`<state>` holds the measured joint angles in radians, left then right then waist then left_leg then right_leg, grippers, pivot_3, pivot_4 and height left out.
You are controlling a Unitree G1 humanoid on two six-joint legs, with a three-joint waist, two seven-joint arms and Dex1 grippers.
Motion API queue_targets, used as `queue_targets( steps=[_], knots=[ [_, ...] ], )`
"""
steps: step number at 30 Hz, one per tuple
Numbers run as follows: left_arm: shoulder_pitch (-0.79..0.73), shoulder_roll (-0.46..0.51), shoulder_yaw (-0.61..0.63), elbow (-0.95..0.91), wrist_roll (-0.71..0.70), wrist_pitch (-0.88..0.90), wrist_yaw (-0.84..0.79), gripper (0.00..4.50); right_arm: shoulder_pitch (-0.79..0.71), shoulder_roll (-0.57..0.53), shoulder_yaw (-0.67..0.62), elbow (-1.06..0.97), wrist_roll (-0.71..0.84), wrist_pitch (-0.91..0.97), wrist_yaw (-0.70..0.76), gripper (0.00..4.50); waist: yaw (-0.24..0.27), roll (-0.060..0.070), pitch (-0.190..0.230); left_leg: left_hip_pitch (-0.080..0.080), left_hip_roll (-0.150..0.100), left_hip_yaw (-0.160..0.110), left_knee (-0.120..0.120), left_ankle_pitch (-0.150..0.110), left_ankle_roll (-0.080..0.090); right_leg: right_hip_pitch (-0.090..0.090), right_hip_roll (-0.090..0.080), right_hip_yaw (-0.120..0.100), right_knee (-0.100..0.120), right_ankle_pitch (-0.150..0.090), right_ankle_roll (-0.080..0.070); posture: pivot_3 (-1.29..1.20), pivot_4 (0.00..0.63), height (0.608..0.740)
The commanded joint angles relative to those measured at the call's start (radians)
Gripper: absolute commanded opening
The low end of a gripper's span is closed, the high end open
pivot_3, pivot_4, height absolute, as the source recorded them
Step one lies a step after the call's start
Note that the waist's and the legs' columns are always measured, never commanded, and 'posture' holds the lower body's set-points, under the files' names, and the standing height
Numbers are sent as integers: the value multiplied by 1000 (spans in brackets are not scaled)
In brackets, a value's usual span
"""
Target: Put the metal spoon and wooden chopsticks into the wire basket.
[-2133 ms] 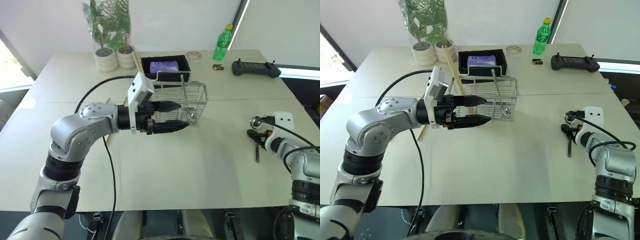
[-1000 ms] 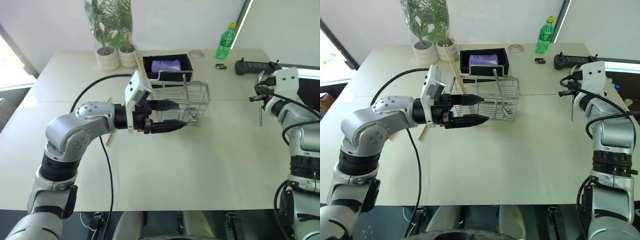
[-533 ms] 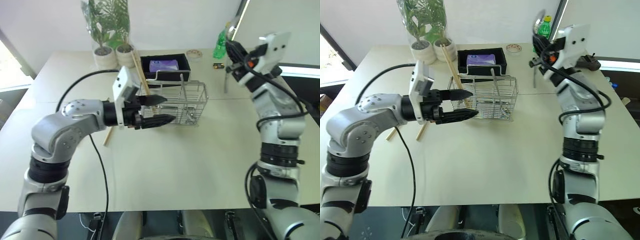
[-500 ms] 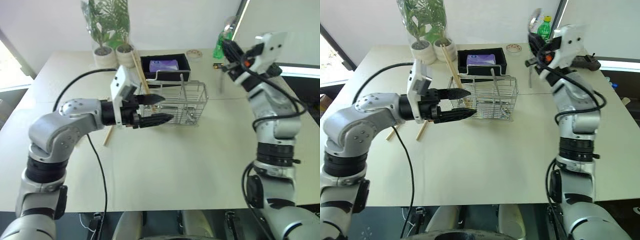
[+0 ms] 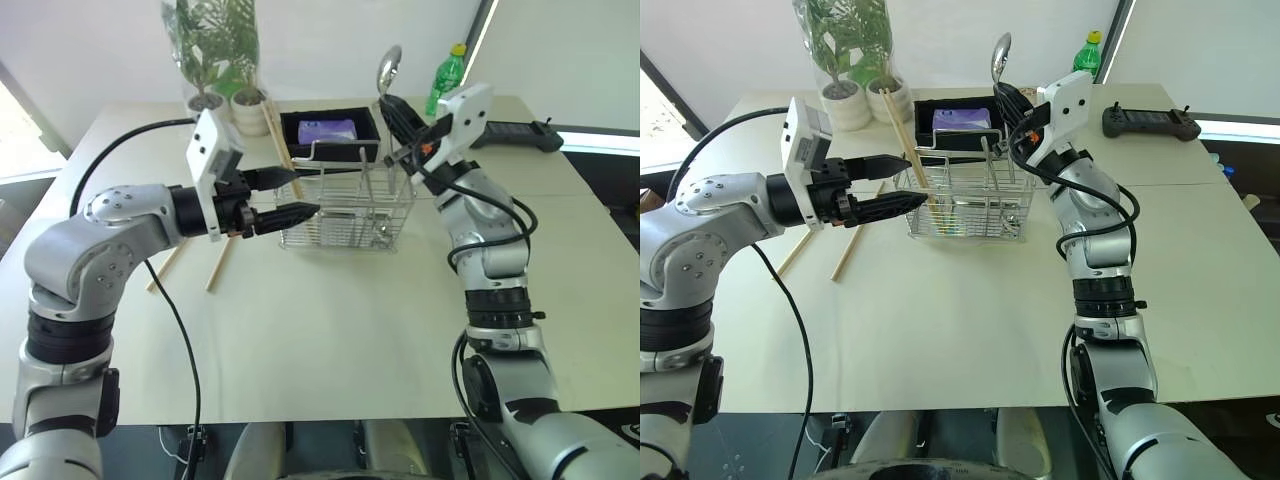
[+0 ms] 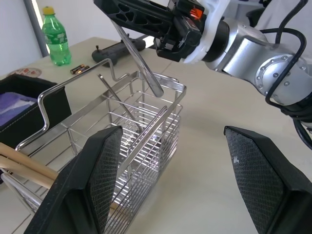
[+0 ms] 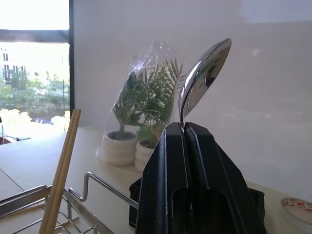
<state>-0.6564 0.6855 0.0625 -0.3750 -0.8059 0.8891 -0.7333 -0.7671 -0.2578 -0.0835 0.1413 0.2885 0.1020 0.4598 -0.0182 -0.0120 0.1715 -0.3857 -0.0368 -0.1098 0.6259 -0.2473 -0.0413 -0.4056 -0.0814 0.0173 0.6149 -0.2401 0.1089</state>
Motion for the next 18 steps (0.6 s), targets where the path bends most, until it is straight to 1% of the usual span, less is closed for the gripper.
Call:
queue_targets(
  steps=[1, 4, 5, 11, 12, 18],
  knots=[
    [-8, -2, 32, -28, -10, -10, 10, 3502, -41, 8, -15, 38, -12, -82, -3, 49, -1, 0, 0, 0, 0, 0, 0, 0, 0, 0, 0, 0, 0, 0, 0, 0, 150, 716],
    [-9, -3, 30, -31, -12, -11, 14, 3502, -45, 11, -17, 76, -18, -107, -9, 883, -1, 0, 0, 0, 0, 0, 0, 0, 0, 0, 0, 0, 0, 0, 0, 0, 150, 716],
    [-10, -2, 30, -29, -12, -11, 14, 3502, -45, 10, -17, 83, -18, -109, -11, 1309, -1, 0, 0, 0, 0, 0, 0, 0, 0, 0, 0, 0, 0, 0, 0, 0, 150, 716],
    [-9, 0, 31, -27, -15, -14, 13, 3502, -41, 5, -17, 96, -29, -123, -28, 4364, -1, 0, 0, 0, 0, 0, 0, 0, 0, 0, 0, 0, 0, 0, 0, 0, 150, 716],
    [-10, 0, 31, -25, -15, -15, 12, 3502, -40, 4, -18, 97, -31, -123, -31, 4446, -1, 0, 0, 0, 0, 0, 0, 0, 0, 0, 0, 0, 0, 0, 0, 0, 150, 716],
    [-5, -5, 25, -21, -9, -25, 13, 3502, -35, -20, -23, 65, -31, -95, -33, 4446, -1, 0, 0, 0, 0, 0, 0, 0, 0, 0, 0, 0, 0, 0, 0, 0, 150, 716]
  ],
)
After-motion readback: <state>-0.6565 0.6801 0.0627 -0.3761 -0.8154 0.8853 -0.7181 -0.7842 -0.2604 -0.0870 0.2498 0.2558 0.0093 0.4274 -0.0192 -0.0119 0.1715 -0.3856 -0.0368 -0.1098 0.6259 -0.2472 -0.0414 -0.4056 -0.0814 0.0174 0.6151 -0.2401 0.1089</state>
